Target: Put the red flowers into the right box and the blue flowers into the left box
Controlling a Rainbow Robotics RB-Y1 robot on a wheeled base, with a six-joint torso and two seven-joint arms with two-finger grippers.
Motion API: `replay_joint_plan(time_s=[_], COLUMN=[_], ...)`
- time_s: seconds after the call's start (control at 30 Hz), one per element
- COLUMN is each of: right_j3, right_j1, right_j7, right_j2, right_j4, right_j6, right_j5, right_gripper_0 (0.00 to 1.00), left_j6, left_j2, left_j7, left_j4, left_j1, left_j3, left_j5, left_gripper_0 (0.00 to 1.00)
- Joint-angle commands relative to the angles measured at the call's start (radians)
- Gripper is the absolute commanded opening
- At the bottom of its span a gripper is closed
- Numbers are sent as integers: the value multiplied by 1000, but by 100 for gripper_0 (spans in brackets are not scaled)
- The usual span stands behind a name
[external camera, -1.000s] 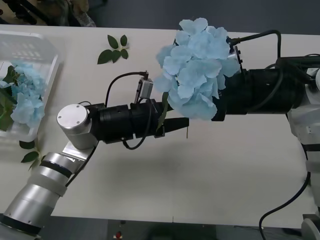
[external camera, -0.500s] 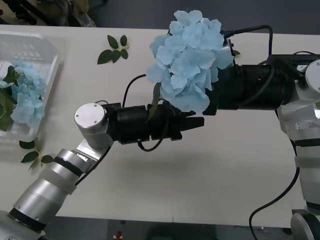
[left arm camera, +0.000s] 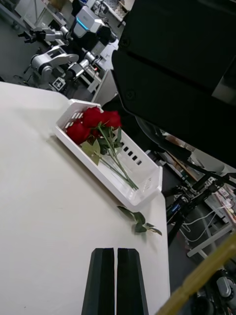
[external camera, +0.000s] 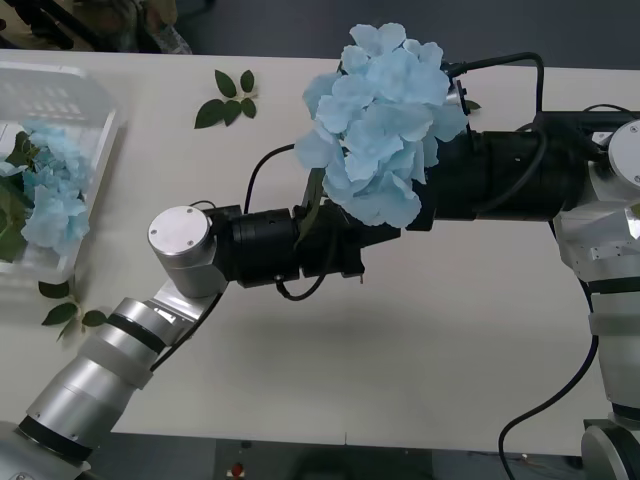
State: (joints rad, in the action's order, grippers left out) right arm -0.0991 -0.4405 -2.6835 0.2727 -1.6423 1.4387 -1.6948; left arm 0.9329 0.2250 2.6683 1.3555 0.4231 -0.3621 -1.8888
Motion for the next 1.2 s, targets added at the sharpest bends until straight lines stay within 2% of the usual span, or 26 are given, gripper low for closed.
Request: replay_joint_plan(time_s=[0.03, 0.07, 0.17, 0.23, 0.47, 0.67, 0.97, 1.2], right_j3=[-11, -14, -22, -22, -34, -44, -44, 21], right_j1=[-23, -21, -23, -24, -26, -24, -24, -24], right_j7=[-22, -22, -22, -22, -22, -22, -22, -22], right_j2=[-4, -4, -4, -4, -1, 2, 57, 197], right_j4=[-17, -16, -16, -16, -16, -16, -16, -11], right_j6=[-1, 0, -4, -4, -3, 2, 17, 14], right_j5=[-13, -13, -13, -13, -16, -22, -19, -28], right_gripper_0=[35, 57, 85, 91, 100, 100, 100, 100], left_j6=[-9, -11, -13, -13, -13, -3, 40, 118], left_j2=[-6, -6, 1, 8, 51, 177, 452, 746], left_j7=[37, 37, 37, 37, 37, 37, 37, 37], left_j4=[16, 16, 16, 16, 16, 17, 19, 16], left_j1=[17, 17, 17, 16, -4, -37, -43, -46], left_j3=[8, 8, 8, 8, 8, 17, 41, 117], left_j5=[-27, -29, -39, -43, -82, -228, -527, -593], left_gripper_0=[0, 0, 0, 0, 0, 0, 0, 0])
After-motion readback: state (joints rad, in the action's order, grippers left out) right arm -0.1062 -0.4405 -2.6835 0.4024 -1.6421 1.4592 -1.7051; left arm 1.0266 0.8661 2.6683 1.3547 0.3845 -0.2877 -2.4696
